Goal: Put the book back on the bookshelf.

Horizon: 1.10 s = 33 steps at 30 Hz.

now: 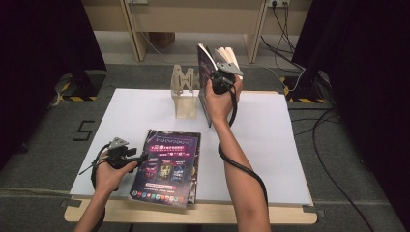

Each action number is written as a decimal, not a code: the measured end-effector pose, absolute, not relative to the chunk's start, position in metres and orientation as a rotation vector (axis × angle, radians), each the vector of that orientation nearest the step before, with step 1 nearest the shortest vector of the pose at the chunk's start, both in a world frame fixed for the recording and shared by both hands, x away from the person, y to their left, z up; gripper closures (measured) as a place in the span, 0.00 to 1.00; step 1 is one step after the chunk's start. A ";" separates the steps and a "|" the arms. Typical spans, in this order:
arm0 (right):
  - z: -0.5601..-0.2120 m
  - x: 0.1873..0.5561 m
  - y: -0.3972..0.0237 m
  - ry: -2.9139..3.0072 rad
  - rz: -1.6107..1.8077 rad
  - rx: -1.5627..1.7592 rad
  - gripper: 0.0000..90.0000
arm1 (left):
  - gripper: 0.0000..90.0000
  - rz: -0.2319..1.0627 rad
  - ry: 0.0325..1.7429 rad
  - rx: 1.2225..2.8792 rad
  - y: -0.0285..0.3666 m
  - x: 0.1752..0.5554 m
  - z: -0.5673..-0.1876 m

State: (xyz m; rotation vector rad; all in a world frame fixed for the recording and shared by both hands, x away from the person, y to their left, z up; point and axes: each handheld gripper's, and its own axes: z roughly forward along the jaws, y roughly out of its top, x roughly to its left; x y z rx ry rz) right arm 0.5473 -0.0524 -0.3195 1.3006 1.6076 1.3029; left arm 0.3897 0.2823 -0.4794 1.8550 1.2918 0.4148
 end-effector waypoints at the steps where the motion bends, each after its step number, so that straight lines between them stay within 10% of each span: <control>1: -0.320 0.548 -0.052 1.610 1.299 1.303 0.94 | 0.43 0.416 1.291 1.854 0.282 0.390 -0.480; 24: -0.321 0.544 -0.061 1.646 1.324 1.393 0.83 | 0.43 0.413 1.289 1.859 0.280 0.389 -0.480; 33: -0.318 0.548 -0.061 1.695 1.238 1.434 0.93 | 0.43 0.414 1.286 1.860 0.279 0.389 -0.480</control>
